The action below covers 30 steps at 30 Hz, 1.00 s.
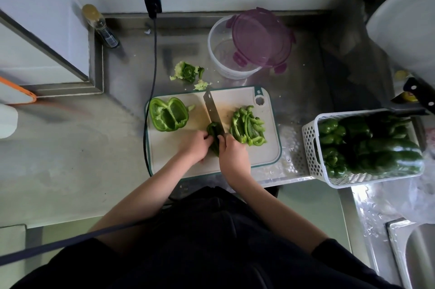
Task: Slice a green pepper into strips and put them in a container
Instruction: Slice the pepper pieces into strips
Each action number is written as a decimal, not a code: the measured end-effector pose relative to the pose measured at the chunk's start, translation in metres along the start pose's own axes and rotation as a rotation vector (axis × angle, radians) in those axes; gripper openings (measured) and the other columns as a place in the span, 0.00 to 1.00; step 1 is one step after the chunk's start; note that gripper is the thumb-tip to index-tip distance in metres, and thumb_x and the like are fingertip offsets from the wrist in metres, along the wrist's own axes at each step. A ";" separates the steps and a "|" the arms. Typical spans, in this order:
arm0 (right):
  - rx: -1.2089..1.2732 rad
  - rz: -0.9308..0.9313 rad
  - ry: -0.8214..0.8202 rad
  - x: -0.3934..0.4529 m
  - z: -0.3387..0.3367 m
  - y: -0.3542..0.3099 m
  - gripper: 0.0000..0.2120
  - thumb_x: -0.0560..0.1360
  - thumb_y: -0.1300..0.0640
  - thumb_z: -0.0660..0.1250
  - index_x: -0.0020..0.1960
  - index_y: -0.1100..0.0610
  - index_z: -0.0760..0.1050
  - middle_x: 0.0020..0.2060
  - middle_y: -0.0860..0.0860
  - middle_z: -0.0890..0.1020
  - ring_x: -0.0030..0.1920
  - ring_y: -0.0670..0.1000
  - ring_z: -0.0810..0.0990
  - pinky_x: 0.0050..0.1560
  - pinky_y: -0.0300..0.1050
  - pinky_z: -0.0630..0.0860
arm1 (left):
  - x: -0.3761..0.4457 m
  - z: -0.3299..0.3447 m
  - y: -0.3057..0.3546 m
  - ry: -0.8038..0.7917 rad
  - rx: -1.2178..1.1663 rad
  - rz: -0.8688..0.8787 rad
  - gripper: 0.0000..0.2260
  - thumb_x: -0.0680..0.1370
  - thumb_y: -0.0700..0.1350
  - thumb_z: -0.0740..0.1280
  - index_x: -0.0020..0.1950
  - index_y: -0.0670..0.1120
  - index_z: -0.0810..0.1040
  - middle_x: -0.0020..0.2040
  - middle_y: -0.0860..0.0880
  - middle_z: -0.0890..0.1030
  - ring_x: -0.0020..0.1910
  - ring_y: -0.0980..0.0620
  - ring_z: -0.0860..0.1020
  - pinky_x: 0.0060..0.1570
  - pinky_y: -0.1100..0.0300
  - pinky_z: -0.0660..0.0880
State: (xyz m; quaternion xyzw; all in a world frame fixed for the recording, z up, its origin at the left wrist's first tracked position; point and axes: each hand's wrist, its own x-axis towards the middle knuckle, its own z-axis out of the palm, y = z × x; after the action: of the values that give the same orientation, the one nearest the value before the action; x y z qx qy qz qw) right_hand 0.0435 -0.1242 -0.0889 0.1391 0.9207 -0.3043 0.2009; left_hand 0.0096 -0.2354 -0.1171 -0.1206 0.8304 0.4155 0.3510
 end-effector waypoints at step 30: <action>-0.051 -0.040 0.003 0.002 -0.007 0.014 0.17 0.82 0.47 0.52 0.47 0.58 0.72 0.36 0.56 0.79 0.37 0.58 0.78 0.38 0.52 0.77 | 0.007 0.002 -0.016 0.021 -0.148 -0.012 0.16 0.80 0.48 0.59 0.33 0.45 0.70 0.24 0.46 0.73 0.21 0.48 0.72 0.31 0.59 0.68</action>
State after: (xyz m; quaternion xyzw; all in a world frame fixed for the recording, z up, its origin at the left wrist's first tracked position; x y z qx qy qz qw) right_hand 0.0449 -0.1091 -0.0919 0.1161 0.9310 -0.2846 0.1967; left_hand 0.0132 -0.2436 -0.1322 -0.1555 0.8003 0.4724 0.3349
